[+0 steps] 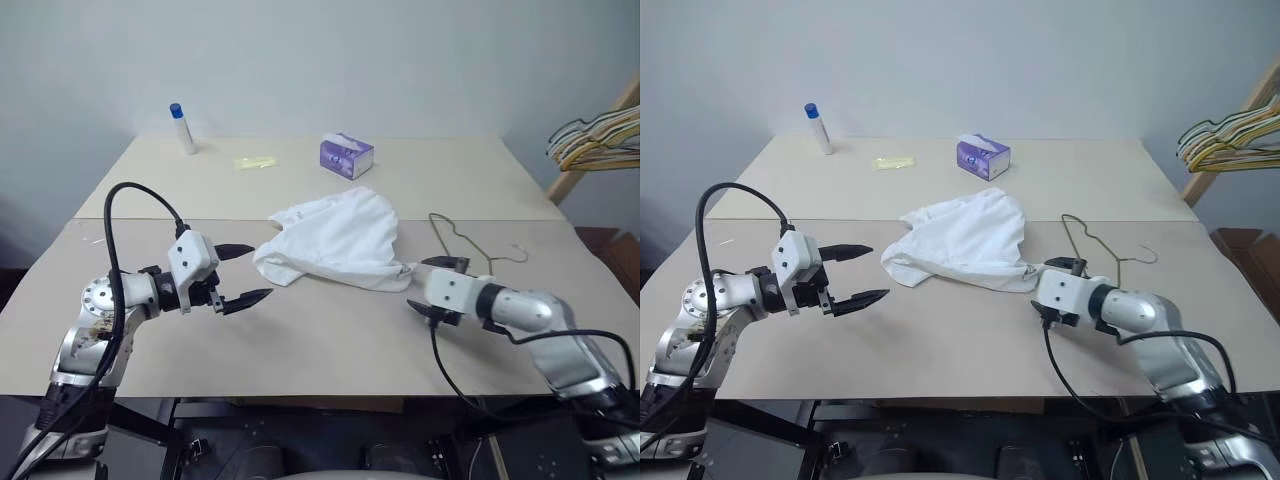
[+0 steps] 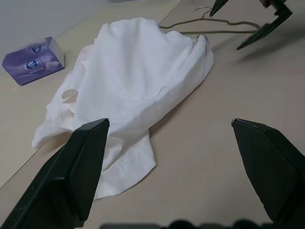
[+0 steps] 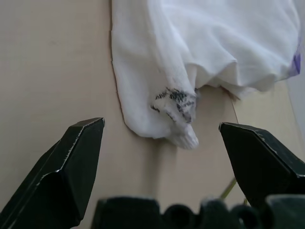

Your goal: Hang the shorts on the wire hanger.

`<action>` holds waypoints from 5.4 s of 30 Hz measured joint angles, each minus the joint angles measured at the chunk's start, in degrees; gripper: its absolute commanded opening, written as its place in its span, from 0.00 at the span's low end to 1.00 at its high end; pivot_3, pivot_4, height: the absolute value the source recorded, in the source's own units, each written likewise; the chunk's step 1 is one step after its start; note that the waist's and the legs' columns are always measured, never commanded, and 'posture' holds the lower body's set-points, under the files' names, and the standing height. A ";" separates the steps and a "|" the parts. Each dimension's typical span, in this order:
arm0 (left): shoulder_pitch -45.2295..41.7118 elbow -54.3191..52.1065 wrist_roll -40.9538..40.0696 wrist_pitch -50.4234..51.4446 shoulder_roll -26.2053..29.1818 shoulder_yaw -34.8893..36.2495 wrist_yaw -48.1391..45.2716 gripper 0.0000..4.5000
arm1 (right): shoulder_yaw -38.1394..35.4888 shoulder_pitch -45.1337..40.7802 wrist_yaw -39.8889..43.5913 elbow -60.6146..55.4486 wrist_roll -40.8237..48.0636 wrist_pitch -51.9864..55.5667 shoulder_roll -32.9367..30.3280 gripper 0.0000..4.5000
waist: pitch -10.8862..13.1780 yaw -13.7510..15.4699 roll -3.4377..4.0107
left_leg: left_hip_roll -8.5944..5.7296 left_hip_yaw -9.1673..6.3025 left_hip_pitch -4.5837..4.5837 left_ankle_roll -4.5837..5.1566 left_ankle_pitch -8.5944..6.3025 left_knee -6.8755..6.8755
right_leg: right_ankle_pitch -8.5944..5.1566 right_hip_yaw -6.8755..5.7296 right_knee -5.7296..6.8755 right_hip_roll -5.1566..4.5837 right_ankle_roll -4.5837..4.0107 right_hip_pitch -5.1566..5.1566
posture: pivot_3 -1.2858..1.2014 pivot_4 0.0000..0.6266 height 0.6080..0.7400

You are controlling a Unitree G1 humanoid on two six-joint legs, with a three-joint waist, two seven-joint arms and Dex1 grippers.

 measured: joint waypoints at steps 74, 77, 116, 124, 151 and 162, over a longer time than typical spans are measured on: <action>-32.38 41.24 27.80 -31.44 -1.83 -17.21 10.71 0.01 | -5.17 -18.76 10.25 7.03 8.50 -10.92 -5.15 0.00 | 0.32 -1.09 -0.14 | 0.03 0.18 1.20 0.21 0.37 0.22 | 0.28 -0.04 -0.31 0.03 0.54 1.36 | 0.53 0.00 1.00; -49.34 57.82 33.19 -30.72 -7.37 -17.52 25.35 0.01 | -1.37 -37.72 -3.12 27.43 -0.19 -11.98 1.97 0.00 | 0.32 -1.13 -0.14 | -0.05 0.17 0.53 0.11 0.49 0.17 | 0.67 0.08 -0.13 0.03 0.07 0.59 | 0.53 0.00 1.00; 13.92 -11.40 7.49 -19.96 22.03 -10.33 -2.01 0.01 | 10.10 -4.90 -29.84 27.03 -15.63 -61.14 -11.41 0.00 | 0.24 -2.89 -0.12 | -0.16 1.00 0.87 0.44 0.78 -0.39 | 1.13 1.77 -0.14 0.08 0.30 0.06 | 0.53 0.02 1.00; 24.95 -17.20 7.38 -17.63 23.69 -6.81 -4.00 0.16 | 5.13 12.36 -21.17 12.81 -6.96 -54.16 -18.82 0.24 | 0.28 -1.19 -0.08 | -0.16 1.26 0.94 0.60 0.67 -0.35 | 1.06 1.93 -0.20 0.12 0.25 0.06 | 0.53 0.04 1.00; -9.44 -3.44 -20.27 10.26 8.06 0.34 -5.58 0.71 | -6.68 -2.75 -13.59 8.76 34.80 38.42 -9.18 0.99 | 0.89 -1.17 -0.52 | 0.13 1.38 0.70 0.64 0.61 -0.33 | 1.13 2.56 -0.50 0.89 0.14 -0.15 | 0.52 0.01 1.00; -11.75 -1.80 -15.18 10.39 3.18 -3.22 -4.86 0.71 | -3.23 -16.37 -11.29 29.00 24.97 44.06 -2.35 0.24 | 0.87 -1.17 -0.51 | 0.12 1.36 0.56 0.65 0.60 -0.28 | 1.17 2.54 -0.54 0.88 0.21 -0.20 | 0.52 0.00 1.00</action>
